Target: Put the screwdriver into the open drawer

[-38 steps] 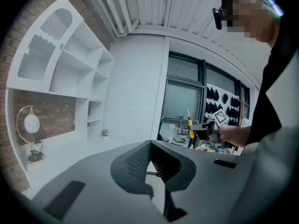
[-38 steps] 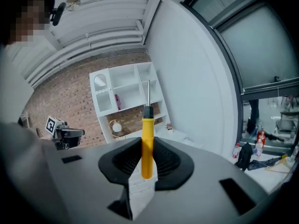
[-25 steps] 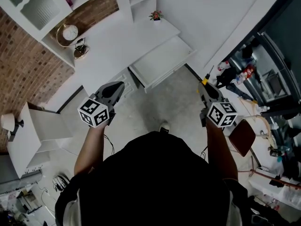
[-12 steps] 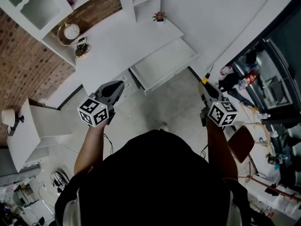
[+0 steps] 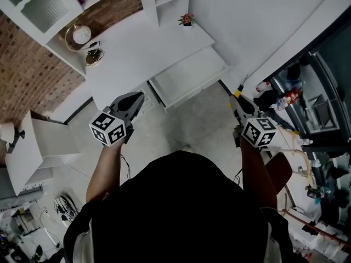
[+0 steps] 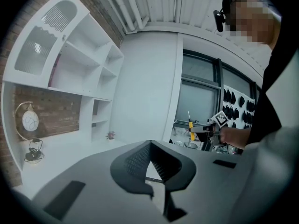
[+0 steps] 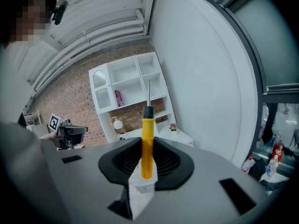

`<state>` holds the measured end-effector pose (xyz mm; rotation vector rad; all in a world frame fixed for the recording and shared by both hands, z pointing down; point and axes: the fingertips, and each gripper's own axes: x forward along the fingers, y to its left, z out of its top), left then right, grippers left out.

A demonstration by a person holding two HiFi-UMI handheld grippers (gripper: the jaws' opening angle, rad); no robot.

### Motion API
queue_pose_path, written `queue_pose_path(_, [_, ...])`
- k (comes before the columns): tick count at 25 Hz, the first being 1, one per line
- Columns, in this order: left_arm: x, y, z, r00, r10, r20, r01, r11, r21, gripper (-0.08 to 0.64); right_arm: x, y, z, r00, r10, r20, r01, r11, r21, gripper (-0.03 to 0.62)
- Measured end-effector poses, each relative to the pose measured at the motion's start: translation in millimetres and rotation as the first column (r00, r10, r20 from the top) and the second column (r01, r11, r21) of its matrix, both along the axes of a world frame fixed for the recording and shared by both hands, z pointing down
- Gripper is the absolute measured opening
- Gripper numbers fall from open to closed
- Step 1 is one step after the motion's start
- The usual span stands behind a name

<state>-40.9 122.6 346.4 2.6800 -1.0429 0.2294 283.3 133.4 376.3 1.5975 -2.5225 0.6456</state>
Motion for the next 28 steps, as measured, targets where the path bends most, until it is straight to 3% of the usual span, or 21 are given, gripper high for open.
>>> queue_pose_path(28, [17,-20,7,0.992,-0.122,-0.037,0.123,0.992,0.021,0.017,29,-38,19,0.997,-0.077,-0.017,0.077,0.997,-0.023,0.083])
